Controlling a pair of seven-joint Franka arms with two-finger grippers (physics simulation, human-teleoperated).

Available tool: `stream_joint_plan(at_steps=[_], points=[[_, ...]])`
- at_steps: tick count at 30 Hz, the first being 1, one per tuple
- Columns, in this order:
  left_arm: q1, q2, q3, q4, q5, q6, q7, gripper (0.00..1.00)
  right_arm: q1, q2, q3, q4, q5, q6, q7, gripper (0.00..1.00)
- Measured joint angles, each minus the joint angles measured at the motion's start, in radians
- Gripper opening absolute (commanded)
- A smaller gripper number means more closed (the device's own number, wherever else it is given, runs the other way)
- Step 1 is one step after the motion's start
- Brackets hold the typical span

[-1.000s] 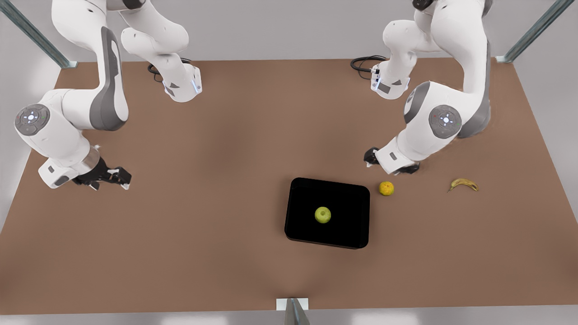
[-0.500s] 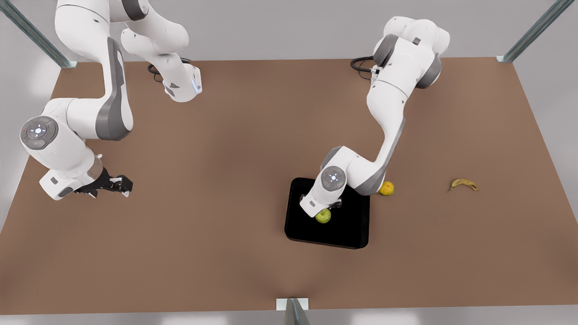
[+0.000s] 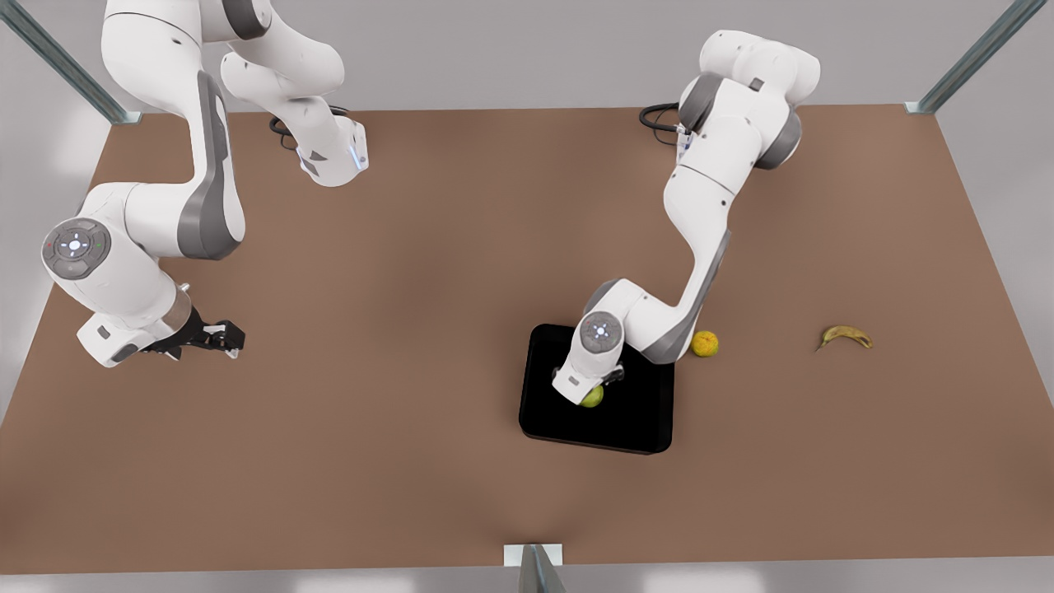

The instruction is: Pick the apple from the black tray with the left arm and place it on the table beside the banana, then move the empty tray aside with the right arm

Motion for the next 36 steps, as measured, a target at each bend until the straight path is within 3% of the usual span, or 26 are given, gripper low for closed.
stream_joint_plan(at_steps=[9,11,12,14,22,27,30,34,35,36], points=[[-0.002,0.06,0.013,-0.002,0.057,0.075,-0.058,1.0,0.001,0.004,0.0,0.001,0.0,-0.001,0.002,1.0],[-0.003,0.062,0.013,-0.002,0.064,0.086,-0.068,0.9,0.001,0.005,0.0,0.001,0.0,-0.001,0.002,1.0],[-0.003,0.062,0.013,-0.003,0.067,0.09,-0.073,0.75,0.001,0.005,0.0,0.0,0.0,-0.001,0.002,1.0],[-0.003,0.059,0.013,-0.003,0.072,0.095,-0.083,0.7,0.001,0.005,0.0,0.0,0.0,-0.001,0.003,1.0],[0.042,-0.063,0.013,0.024,0.081,-0.053,-0.089,0.7,0.001,0.006,0.0,0.0,0.0,-0.001,0.003,1.0],[0.265,-0.174,0.006,0.04,0.048,-0.222,0.014,0.7,0.03,0.005,0.0,0.002,0.009,-0.004,0.007,1.0],[0.395,-0.17,0.009,0.017,0.012,-0.267,0.11,0.72,0.129,0.004,-0.001,0.004,0.021,-0.01,0.035,1.0],[0.432,-0.101,0.01,-0.053,-0.008,-0.218,0.216,0.74,0.258,0.055,-0.002,0.044,0.046,-0.013,0.109,1.0],[0.433,-0.093,0.01,-0.055,-0.011,-0.206,0.239,1.0,0.283,0.08,-0.001,0.066,0.051,-0.013,0.13,1.0],[0.434,-0.092,0.01,-0.05,-0.014,-0.196,0.26,1.0,0.302,0.108,-0.001,0.093,0.054,-0.013,0.152,1.0]])
